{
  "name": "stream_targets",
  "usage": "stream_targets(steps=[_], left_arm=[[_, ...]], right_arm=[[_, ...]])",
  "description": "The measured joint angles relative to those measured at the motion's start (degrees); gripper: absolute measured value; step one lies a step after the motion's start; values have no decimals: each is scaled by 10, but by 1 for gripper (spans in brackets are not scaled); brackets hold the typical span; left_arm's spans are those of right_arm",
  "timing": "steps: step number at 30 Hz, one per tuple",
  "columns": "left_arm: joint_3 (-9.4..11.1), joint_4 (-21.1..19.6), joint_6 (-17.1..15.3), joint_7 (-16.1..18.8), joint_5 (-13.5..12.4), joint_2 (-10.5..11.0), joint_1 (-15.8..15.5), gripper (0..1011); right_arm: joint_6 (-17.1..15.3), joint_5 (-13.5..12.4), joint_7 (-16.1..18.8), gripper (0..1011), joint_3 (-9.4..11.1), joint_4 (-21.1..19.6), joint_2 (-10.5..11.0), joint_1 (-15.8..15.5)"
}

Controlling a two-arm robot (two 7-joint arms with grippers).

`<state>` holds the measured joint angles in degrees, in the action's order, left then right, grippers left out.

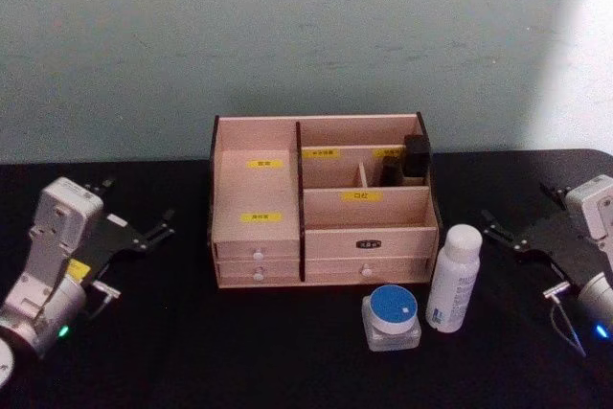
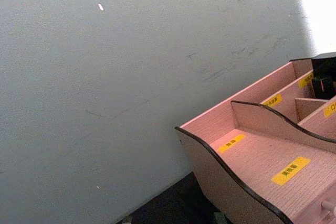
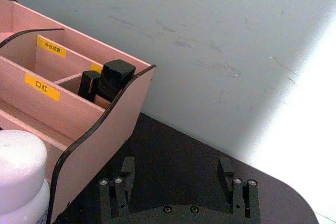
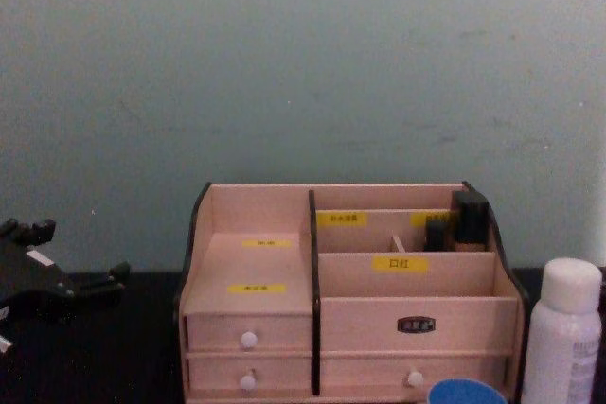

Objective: Pick up the facial cleanser and watermelon frost from the table and place them into the tiered storage box.

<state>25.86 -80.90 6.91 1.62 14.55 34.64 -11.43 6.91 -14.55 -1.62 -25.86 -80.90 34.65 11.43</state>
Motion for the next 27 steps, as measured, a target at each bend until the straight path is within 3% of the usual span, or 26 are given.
stream_targets(steps=[27], left_arm=[[0, 0, 0, 0, 0, 0, 0, 1001]], right_arm=[[0, 0, 0, 1002, 0, 0, 0, 0]])
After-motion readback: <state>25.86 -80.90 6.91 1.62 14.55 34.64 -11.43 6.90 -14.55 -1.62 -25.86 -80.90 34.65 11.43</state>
